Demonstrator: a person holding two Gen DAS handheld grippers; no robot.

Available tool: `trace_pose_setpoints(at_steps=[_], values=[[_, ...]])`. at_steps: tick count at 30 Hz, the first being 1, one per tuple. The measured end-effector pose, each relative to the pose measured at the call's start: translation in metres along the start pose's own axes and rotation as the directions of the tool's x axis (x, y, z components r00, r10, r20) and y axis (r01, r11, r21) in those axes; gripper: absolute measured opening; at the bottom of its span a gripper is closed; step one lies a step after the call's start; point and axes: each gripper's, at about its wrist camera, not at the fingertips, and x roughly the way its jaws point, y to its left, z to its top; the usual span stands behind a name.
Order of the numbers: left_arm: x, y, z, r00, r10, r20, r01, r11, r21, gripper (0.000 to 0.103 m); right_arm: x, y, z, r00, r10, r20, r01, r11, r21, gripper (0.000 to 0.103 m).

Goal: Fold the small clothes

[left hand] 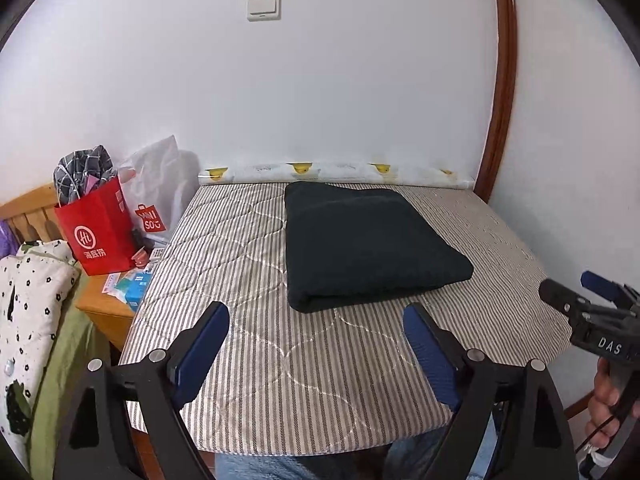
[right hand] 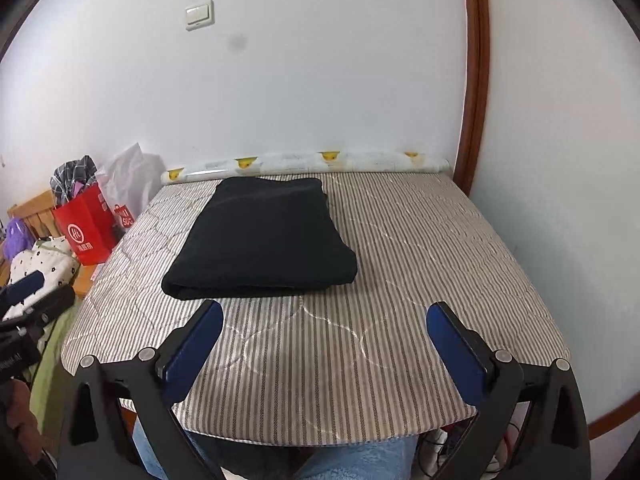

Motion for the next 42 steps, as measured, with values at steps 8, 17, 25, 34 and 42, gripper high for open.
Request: trace_pose_setpoints(at_steps=[8, 17, 25, 34, 42], values=[[0.002, -0.004, -0.006, 1.0, -0.011, -0.013, 0.011, 1.0, 0.002, 0.09, -0.002, -0.005, -0.005, 1.0, -0.01, -0.005, 0.01, 1.0, 0.01, 0.1], [0.004, 0.0, -0.007, 1.0, -0.014, -0.019, 0.014, 1.0, -0.017, 0.091, -0.009, -0.004, -0.005, 1.0, -0.01, 0.011, 0.01, 1.0, 0.012, 0.1], [0.004, 0.004, -0.008, 1.0, -0.014, -0.022, 0.013, 1.0, -0.018, 0.092, -0.01, 0.0, -0.006, 1.0, -0.016, 0.009, 0.016, 1.0, 0.007, 0.1], [0.005, 0.005, -0.009, 1.0, -0.019, -0.022, 0.018, 1.0, -0.018, 0.092, -0.012, 0.0, -0.004, 1.0, -0.019, 0.015, 0.019, 1.0, -0.002, 0.1], [0.004, 0.005, -0.009, 1.0, -0.017, -0.019, 0.016, 1.0, -0.014, 0.092, -0.013, 0.001, -0.006, 1.0, -0.021, 0.016, 0.021, 1.0, 0.002, 0.1]])
